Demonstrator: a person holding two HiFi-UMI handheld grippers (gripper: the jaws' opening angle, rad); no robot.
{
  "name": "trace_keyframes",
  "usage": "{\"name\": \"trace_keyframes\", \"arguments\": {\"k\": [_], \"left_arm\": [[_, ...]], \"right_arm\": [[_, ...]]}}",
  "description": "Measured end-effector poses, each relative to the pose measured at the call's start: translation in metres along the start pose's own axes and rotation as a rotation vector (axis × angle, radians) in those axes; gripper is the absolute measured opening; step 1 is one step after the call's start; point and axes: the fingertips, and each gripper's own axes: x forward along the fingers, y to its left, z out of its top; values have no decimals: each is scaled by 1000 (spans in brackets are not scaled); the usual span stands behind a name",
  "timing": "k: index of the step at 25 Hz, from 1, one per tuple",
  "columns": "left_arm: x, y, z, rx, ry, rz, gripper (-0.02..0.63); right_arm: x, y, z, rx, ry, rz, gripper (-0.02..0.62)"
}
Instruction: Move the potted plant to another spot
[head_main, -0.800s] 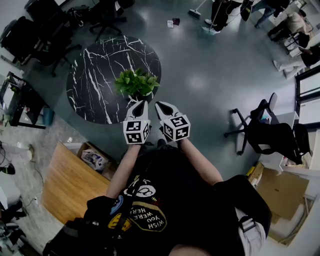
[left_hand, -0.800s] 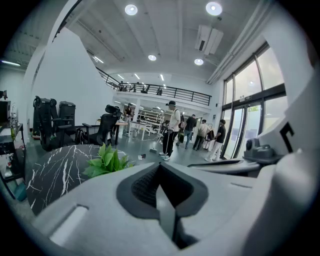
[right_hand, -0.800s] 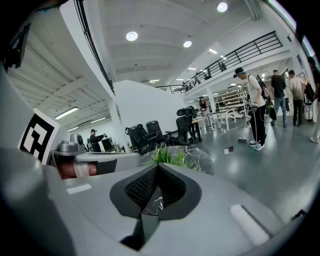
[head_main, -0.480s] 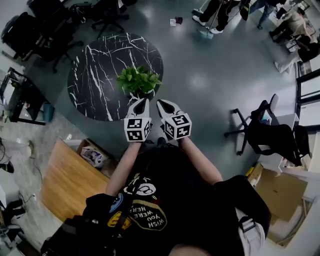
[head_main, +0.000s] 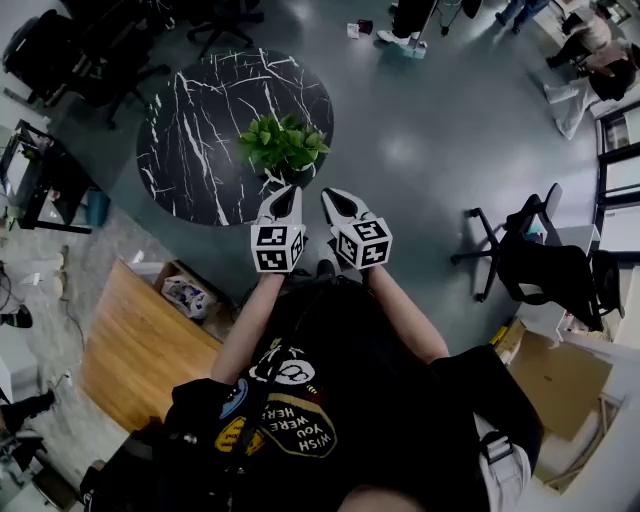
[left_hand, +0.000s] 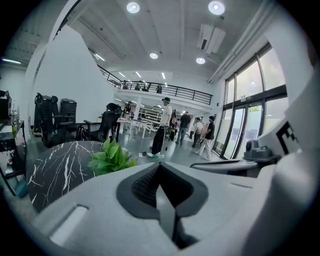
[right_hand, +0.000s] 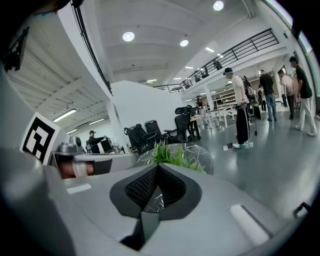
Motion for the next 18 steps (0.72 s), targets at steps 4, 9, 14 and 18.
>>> {"name": "trace_keyframes", "arguments": {"k": [4, 9, 14, 18], "left_arm": [[-1, 11, -16, 0, 24, -1, 5], [9, 34, -47, 10, 73, 5, 5], [34, 61, -70, 29, 84, -13, 5], [63, 91, -102, 44, 142, 27, 4]], "right_arm": [[5, -3, -17, 20, 22, -21, 3], [27, -4, -49, -2, 60, -25, 3], [70, -18, -74, -37, 51, -43, 3], [113, -38, -108, -31, 59, -54, 4]]}}
